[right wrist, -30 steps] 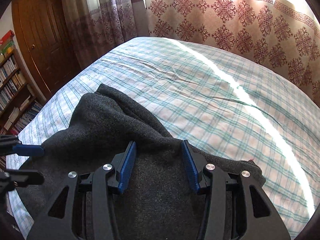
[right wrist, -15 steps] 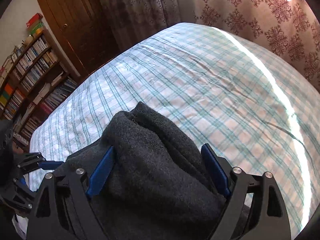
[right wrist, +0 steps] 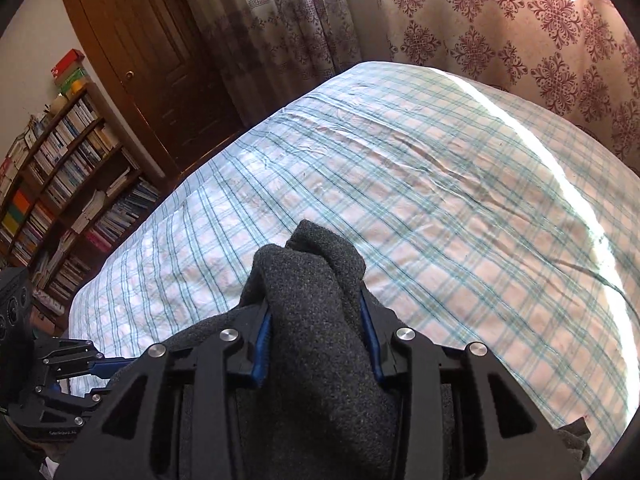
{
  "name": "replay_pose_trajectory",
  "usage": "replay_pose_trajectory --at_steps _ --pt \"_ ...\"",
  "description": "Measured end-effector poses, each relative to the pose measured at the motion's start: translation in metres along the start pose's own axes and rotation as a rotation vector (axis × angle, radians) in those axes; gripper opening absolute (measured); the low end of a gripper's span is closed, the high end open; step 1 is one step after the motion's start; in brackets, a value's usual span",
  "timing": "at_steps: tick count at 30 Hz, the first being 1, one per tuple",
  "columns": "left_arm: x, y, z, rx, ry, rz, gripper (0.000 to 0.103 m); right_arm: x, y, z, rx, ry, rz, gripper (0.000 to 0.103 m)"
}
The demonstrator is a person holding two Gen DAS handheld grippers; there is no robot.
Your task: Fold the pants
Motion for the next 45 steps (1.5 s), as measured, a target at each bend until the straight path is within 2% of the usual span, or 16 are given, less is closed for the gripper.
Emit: replay_pose_trajectory --at_steps 1,3,5,8,12,16,18,19,21,24,28,31,34,40,43,45 --pt "0.004 0.003 -0.002 0.004 -0.002 0.015 0.03 0.007 -0.003 0.0 -0.009 -0.002 -0.03 0.055" --pt "0.012 0.01 -0.007 -0.011 -0.002 0.011 0.032 0.017 -0.014 0.0 0.024 0.008 -0.059 0.082" --pt "0.015 0.007 -0.007 -0.003 -0.02 0.006 0.035 0.013 -0.017 -0.001 0.054 0.01 -0.023 0.082" --pt "0.013 0.002 -0.009 0.014 -0.016 0.024 0.035 -0.011 -0.018 0.002 0.032 -0.023 -0.032 0.082" --pt "0.009 -0.003 -0.003 0.028 0.007 0.058 0.037 -0.063 -0.037 0.009 0.095 -0.118 -0.024 0.082" --pt "-0.01 -0.012 0.015 0.087 -0.038 0.157 0.037 -0.114 -0.07 -0.005 0.102 -0.175 -0.129 0.082" --pt "-0.021 -0.023 0.03 0.102 -0.079 0.165 0.037 -0.131 -0.085 -0.022 0.099 -0.179 -0.207 0.068" --pt "-0.024 -0.031 0.038 0.106 -0.099 0.153 0.037 -0.138 -0.093 -0.032 0.118 -0.179 -0.228 0.065" --pt "-0.026 -0.051 0.055 0.118 -0.129 0.115 0.037 -0.145 -0.104 -0.054 0.175 -0.167 -0.234 0.045" --pt "-0.014 -0.09 0.078 0.155 -0.15 0.043 0.037 -0.146 -0.106 -0.079 0.194 -0.154 -0.24 0.039" --pt "0.019 -0.131 0.104 0.201 -0.144 -0.01 0.037 -0.13 -0.105 -0.098 0.201 -0.114 -0.227 0.038" --pt "0.054 -0.132 0.115 0.169 -0.093 -0.006 0.036 -0.113 -0.114 -0.105 0.213 -0.085 -0.25 0.038" --pt "0.076 -0.124 0.119 0.164 -0.084 0.016 0.034 -0.096 -0.126 -0.106 0.238 -0.065 -0.26 0.038" --pt "0.093 -0.115 0.115 0.205 -0.126 0.042 0.03 -0.058 -0.136 -0.111 0.217 -0.031 -0.298 0.036" --pt "0.092 -0.111 0.114 0.188 -0.151 0.009 0.03 -0.057 -0.136 -0.108 0.216 -0.022 -0.295 0.036" --pt "0.089 -0.11 0.114 0.184 -0.144 -0.014 0.03 -0.072 -0.135 -0.105 0.233 -0.037 -0.291 0.035"
Point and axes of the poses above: each gripper's, at about its wrist camera, not at the fingertips, and x roughly the way its jaws point, y to its left, z to its top, the point moved 9 cm from there along x, roughly the way its jaws point, and after that the axes turned 2 degrees about y, right-handed, at the moved point
